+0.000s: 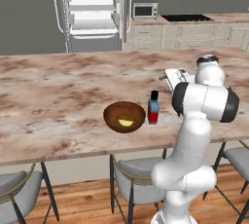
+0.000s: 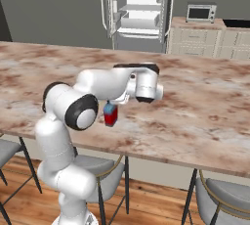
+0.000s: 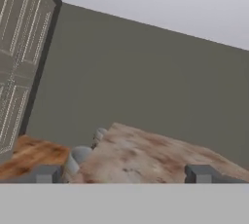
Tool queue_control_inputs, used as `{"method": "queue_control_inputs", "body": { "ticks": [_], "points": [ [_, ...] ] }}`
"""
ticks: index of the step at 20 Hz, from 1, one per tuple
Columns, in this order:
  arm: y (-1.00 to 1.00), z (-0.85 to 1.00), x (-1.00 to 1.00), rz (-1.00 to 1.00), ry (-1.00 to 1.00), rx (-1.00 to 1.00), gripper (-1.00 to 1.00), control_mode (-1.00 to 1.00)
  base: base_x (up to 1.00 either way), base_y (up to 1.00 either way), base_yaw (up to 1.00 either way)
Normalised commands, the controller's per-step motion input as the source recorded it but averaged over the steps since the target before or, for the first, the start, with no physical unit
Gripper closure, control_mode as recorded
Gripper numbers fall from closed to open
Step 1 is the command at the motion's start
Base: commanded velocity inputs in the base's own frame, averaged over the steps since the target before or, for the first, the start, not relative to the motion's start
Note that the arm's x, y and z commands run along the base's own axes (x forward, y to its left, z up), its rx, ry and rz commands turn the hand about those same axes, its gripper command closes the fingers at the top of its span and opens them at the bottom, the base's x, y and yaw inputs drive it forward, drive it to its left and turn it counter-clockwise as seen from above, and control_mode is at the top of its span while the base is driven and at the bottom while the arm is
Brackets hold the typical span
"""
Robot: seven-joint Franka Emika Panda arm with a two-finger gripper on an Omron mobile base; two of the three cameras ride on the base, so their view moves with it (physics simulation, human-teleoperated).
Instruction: There is a bowl on the dining counter. Grab a lemon wedge from the fridge and place it in the bowl. Then get the liquor bottle and glass cup from the cabinet and place them next to the bowl.
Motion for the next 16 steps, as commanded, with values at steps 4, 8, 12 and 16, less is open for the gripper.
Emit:
{"method": "queue_control_inputs", "body": {
  "ticks": [4, 8, 12, 16],
  "points": [
    [0.00, 0.40, -0.89, -0.15, -0.04, 0.00, -1.00, -1.00, 0.00, 0.00, 0.00],
    [0.01, 0.34, -0.79, -0.23, 0.01, 0.00, -1.00, -1.00, 0.00, 0.00, 0.00],
    [0.00, 0.30, -0.60, -0.32, 0.11, -0.07, -1.00, -1.00, 0.00, 0.00, 0.00],
    [0.00, 0.27, -0.50, -0.39, 0.22, -0.10, -1.00, -1.00, 0.00, 0.00, 0.00]
  ]
}}
